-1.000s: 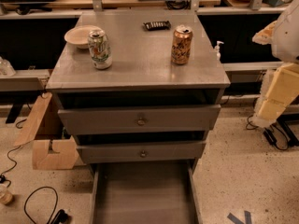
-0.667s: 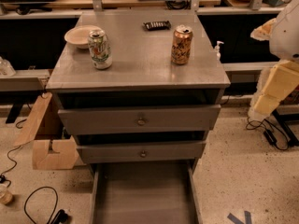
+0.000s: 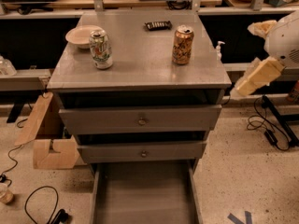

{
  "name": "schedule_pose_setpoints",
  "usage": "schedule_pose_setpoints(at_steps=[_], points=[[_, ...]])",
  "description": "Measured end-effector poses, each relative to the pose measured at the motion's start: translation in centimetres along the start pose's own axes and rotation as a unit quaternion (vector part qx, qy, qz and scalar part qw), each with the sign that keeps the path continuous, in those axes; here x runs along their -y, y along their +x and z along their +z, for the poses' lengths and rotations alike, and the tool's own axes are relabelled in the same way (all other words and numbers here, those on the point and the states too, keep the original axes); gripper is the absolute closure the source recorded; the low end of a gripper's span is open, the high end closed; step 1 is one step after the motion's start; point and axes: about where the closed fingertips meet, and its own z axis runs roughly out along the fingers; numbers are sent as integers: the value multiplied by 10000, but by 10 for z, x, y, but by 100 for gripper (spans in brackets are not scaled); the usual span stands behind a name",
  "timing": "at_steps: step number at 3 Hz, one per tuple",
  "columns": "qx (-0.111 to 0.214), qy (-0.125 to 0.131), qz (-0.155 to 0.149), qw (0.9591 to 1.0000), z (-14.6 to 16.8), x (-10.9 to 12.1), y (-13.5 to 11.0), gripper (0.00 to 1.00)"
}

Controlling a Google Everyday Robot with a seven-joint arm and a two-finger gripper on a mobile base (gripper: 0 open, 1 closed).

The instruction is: Place orange can into bottom drawer

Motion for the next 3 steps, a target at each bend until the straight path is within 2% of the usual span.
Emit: schedule_pose_setpoints(at_steps=[1, 2, 3], points=[[1158, 417, 193, 9922, 33, 41, -17, 0], [2252, 715, 469, 9705, 65, 70, -35, 0], [3089, 749, 835, 9445, 93, 83, -49, 0]])
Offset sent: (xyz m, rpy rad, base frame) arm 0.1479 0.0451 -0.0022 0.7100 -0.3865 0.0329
